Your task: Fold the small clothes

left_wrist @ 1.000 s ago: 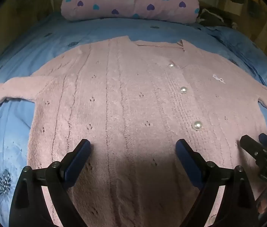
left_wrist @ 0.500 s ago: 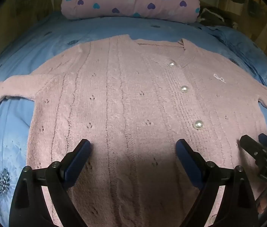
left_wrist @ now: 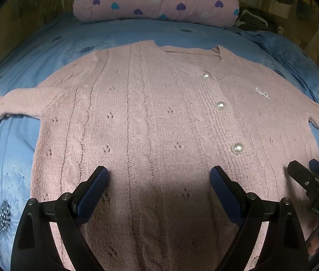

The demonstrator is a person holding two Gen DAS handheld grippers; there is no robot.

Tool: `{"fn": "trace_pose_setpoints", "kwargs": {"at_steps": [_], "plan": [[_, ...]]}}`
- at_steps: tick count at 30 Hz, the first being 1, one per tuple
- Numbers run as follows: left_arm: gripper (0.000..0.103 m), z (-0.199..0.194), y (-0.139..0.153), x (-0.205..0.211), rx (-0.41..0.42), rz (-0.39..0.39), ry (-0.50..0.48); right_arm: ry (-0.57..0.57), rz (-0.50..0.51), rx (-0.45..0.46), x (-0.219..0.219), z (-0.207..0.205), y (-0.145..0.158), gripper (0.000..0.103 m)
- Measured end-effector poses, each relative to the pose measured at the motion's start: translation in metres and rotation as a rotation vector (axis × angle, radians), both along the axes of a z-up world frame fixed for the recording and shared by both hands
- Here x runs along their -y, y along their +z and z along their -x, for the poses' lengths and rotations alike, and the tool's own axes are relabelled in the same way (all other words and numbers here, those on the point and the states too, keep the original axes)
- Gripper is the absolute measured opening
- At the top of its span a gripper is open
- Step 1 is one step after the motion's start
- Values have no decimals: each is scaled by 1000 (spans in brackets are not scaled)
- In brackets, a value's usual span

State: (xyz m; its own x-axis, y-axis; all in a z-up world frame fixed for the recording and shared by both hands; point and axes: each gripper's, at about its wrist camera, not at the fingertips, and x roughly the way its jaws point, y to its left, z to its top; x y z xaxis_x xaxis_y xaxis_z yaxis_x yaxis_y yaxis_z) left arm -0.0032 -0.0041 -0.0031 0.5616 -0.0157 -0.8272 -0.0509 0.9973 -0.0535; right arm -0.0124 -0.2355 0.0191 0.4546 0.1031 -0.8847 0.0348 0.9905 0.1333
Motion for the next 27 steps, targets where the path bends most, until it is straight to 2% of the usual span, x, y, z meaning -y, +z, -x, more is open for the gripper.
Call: {"fn": "trace_pose_setpoints", "kwargs": {"at_steps": [19,27], "plan": [[88,0,-3,2,-15,7,-2,0,-11,13,-2,3,0,103],[88,-2,-1,1,-33,43,-11,4,-10,12,-7,7,0,103]]}}
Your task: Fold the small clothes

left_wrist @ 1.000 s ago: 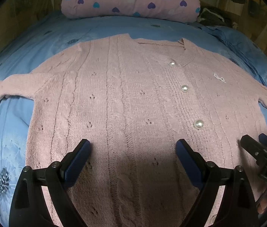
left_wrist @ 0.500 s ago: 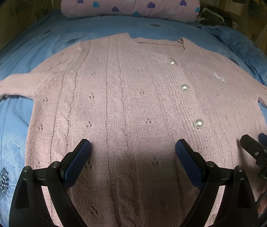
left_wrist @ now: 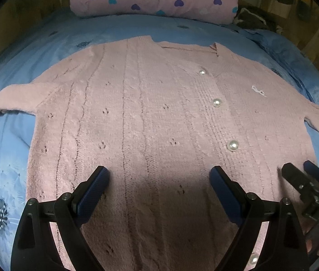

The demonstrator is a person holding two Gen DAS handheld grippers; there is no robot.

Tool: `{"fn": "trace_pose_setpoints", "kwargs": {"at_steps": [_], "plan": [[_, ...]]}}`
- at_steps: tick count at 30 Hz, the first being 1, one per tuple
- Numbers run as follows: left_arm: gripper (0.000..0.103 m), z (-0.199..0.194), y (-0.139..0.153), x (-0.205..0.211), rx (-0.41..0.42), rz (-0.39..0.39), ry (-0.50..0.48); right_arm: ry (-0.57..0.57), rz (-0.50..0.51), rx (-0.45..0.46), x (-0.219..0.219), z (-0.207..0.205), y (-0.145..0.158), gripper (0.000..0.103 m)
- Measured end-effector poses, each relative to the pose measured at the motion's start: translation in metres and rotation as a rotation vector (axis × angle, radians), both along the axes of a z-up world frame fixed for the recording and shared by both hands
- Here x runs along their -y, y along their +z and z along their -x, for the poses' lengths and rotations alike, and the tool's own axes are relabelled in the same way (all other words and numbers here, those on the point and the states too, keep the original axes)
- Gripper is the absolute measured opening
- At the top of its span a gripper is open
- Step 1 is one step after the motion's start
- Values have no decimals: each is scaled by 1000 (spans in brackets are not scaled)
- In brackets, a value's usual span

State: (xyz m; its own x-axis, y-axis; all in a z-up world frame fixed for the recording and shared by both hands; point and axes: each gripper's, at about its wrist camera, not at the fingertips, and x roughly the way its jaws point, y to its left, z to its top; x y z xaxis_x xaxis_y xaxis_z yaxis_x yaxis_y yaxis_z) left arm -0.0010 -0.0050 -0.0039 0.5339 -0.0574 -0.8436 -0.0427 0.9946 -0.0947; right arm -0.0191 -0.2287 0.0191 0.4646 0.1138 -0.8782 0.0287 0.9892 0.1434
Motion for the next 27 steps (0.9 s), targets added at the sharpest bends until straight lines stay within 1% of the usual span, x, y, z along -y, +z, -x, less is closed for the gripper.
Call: {"fn": "trace_pose_setpoints", "kwargs": {"at_steps": [9,18,21,27], "plan": [[88,0,4,-5,-10,26,-6,18,-10,-21,-4,4,6,103],[88,2,12,-10,-5,47,-18,11,19,-16,5,8,25,103],[88,2,13,-11,-1,43,-22,-3,23,-15,17,4,34,103],[88,2,14,-18,-6,51,-12,-84,39,-34,68,-11,45,103]]}}
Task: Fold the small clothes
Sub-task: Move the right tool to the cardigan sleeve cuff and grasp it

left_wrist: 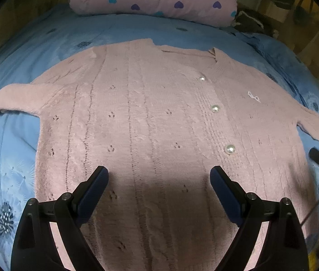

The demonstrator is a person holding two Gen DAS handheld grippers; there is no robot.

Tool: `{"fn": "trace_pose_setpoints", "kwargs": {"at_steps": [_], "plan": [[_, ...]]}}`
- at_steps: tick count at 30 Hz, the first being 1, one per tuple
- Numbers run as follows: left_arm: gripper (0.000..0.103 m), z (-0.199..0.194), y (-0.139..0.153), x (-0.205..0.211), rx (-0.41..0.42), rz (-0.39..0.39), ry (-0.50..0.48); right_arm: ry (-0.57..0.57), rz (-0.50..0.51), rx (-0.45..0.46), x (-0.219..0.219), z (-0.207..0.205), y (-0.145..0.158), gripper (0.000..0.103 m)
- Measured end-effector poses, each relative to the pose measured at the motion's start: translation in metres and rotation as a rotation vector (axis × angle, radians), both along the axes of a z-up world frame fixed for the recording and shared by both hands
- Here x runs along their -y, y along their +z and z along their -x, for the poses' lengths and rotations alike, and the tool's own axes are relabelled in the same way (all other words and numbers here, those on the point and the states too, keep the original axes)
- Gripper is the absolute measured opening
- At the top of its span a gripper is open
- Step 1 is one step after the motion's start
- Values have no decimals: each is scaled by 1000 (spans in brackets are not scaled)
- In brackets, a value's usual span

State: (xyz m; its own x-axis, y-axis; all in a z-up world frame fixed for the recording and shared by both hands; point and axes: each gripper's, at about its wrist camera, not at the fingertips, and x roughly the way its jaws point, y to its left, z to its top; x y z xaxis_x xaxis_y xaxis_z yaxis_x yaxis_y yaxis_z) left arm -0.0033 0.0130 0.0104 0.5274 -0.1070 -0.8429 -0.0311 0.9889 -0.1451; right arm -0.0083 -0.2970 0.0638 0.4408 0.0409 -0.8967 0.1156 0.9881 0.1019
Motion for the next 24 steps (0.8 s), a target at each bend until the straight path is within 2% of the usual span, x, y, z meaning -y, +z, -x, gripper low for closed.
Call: {"fn": "trace_pose_setpoints", "kwargs": {"at_steps": [9,17,24], "plan": [[88,-7,-6,-8,-8,-5,22,-181,40,-3,94,-33,-4,103],[88,-18,-18,-9,-35,-24,36,-357,11,-30,161,-65,-34,103],[88,-19,-26,-3,-30,-78,26,-467,-13,-47,195,-76,-67,103]]}}
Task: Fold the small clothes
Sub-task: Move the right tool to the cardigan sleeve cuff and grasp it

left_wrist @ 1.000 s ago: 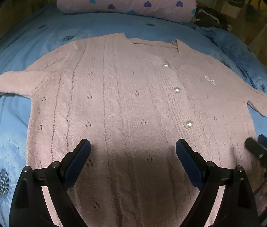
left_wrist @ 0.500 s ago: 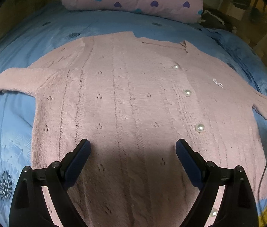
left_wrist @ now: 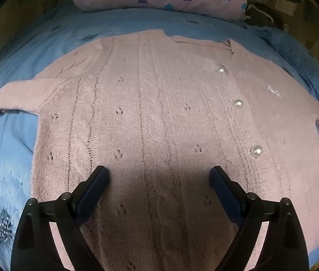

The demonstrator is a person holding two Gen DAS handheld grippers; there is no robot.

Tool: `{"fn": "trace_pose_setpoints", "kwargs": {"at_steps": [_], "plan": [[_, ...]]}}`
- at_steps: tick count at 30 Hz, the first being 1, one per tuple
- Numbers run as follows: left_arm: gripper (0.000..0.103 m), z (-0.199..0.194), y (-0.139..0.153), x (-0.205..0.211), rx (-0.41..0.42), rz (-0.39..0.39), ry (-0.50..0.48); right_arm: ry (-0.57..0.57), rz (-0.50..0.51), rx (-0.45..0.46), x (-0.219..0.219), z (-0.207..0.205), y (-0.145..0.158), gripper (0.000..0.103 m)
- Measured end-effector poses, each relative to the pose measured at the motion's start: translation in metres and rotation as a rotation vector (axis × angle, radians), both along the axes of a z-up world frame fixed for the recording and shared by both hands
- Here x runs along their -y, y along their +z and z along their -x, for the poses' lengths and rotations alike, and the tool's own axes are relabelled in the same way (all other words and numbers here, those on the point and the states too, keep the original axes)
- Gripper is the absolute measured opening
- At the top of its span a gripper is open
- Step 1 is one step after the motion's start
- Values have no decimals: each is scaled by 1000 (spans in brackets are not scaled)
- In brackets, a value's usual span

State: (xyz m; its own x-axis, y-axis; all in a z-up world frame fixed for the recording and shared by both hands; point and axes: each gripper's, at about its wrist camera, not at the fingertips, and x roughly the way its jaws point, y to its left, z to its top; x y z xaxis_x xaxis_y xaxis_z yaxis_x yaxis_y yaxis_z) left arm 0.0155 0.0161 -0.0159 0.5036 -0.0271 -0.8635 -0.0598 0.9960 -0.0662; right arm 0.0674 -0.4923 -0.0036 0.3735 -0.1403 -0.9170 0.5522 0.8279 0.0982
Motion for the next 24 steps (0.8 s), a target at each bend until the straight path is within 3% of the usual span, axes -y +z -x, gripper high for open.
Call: {"fn": "trace_pose_setpoints", "kwargs": {"at_steps": [4,10,19,22,24], "plan": [[90,1,-3,2,10,-12,4,-76,15,61,6,0,-8,103],[98,-1,-8,2,7,-5,-3,-105,-10,53,8,-7,-10,103],[100,-7,-13,4,8,-12,-3,-118,-65,212,29,-3,-4,102],[100,-7,-13,5,11,-16,-5,-139,-58,228,36,-4,-5,91],[100,-7,-13,5,14,-17,-7,-156,-43,225,40,-5,-4,72]]}}
